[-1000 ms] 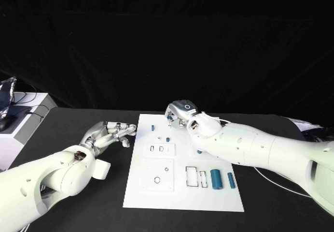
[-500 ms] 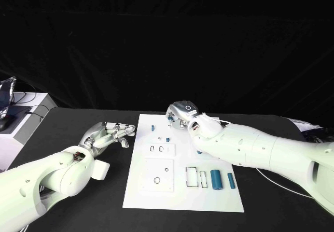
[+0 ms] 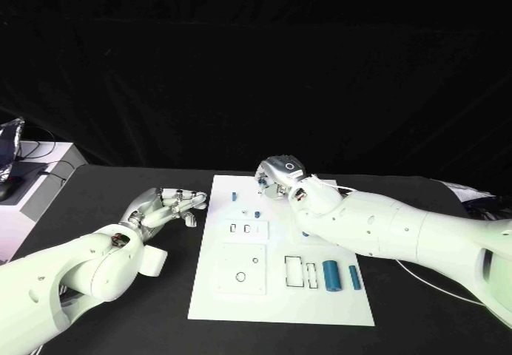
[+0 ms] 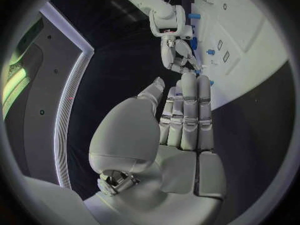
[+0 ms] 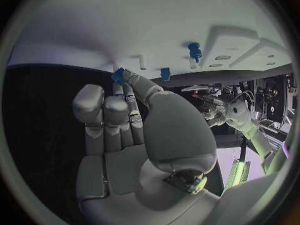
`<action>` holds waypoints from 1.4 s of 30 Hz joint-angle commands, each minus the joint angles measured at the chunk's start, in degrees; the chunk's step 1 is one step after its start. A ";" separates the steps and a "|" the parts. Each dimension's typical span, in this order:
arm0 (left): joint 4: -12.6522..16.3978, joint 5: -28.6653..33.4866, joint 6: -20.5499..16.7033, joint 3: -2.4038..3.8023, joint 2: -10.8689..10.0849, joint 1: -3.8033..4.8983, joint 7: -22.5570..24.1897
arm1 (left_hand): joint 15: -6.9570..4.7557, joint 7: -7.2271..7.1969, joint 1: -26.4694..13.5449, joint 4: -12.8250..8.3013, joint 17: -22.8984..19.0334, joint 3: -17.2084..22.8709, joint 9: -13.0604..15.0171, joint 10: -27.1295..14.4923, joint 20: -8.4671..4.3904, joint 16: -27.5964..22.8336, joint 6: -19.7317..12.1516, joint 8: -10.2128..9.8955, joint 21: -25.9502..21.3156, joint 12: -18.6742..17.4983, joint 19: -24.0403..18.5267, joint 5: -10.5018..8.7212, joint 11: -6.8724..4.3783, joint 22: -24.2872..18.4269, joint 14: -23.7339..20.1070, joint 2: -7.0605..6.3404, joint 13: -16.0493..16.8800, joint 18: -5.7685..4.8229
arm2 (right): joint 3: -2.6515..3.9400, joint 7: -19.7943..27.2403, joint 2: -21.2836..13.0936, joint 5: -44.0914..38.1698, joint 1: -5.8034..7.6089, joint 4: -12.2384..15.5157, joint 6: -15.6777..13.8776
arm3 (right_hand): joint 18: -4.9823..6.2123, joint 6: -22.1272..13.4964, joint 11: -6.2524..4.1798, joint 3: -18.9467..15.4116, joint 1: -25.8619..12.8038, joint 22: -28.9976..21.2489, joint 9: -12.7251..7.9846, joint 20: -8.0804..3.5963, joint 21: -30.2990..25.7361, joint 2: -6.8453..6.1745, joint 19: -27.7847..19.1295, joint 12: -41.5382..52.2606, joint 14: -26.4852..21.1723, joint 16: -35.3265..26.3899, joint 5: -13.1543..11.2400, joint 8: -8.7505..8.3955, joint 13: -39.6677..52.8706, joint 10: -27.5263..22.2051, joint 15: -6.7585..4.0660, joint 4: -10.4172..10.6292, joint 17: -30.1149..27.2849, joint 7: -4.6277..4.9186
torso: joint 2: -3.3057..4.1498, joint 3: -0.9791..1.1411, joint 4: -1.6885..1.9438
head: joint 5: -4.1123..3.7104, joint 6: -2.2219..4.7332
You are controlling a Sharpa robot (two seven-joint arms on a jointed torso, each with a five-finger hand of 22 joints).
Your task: Assemble the parts on the task board
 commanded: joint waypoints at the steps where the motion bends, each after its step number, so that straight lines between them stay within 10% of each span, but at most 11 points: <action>1: 0.06 0.31 0.98 0.05 0.05 0.03 0.13 | 0.03 -0.08 -0.18 0.04 -0.06 0.16 -0.04 -0.40 -0.07 0.31 -0.41 -0.18 0.18 0.06 -0.25 0.05 0.15 -0.06 -0.33 0.19 0.02 0.59 | 0.00 -1.24 -0.28 -0.56 -0.10 -0.12 0.37 | 1.09 0.21 -1.99 0.31 1.23 5.73 0.07 -0.07 -0.19 1.29 3.58 0.20 0.35 -0.32 0.27 -0.21 0.32 3.63 -0.15 0.14 0.02 -0.01 | 0.01 -0.04 -0.02 | -0.09 0.07; 16: 0.04 0.32 1.12 0.05 0.04 0.03 -0.16 | 0.08 -0.02 -0.25 0.09 -0.12 0.11 -0.04 -0.59 -0.04 0.35 -0.50 -0.18 0.21 0.04 -0.27 0.06 0.22 -0.10 -0.36 0.15 0.01 0.60 | 0.03 0.80 -0.02 2.94 -0.09 -1.82 3.01 | 1.94 -4.49 -0.64 -0.60 0.30 4.65 -0.50 0.61 -4.68 -0.04 3.20 0.15 -0.12 -2.62 0.33 -0.45 0.16 -0.50 0.71 1.49 -2.81 1.39 | 0.13 -0.06 0.08 | -0.41 0.19; 23: -0.16 0.32 1.11 0.04 0.08 0.03 -0.20 | 0.10 0.03 -0.25 0.11 -0.18 0.07 -0.04 -0.67 -0.01 0.39 -0.62 -0.18 0.23 0.06 -0.29 0.05 0.26 -0.14 -0.37 0.13 0.02 0.62 | 0.03 1.22 -0.11 3.77 -0.08 -2.05 2.17 | 4.18 -8.86 1.40 -2.21 -0.82 1.67 -0.54 1.98 -13.69 -3.24 3.09 0.20 -0.03 -4.08 0.84 -0.43 0.10 -8.96 2.10 3.20 -4.42 1.51 | 0.16 -0.09 0.09 | -0.59 0.10; 42: -0.51 0.32 1.14 0.04 0.10 0.02 -0.18 | 0.10 0.01 -0.16 0.07 -0.22 0.09 -0.03 -0.67 0.00 0.43 -0.60 -0.16 0.28 0.06 -0.29 0.05 0.25 -0.18 -0.38 0.15 0.01 0.64 | 0.06 1.77 -1.20 4.63 -0.08 -0.70 0.10 | 5.13 -8.82 1.53 -5.25 1.25 -0.34 -0.50 2.54 -15.71 -3.58 3.42 0.12 0.00 -3.75 1.98 -0.43 0.07 -9.48 2.23 5.38 -6.12 1.47 | 0.15 -0.07 0.21 | -0.75 0.15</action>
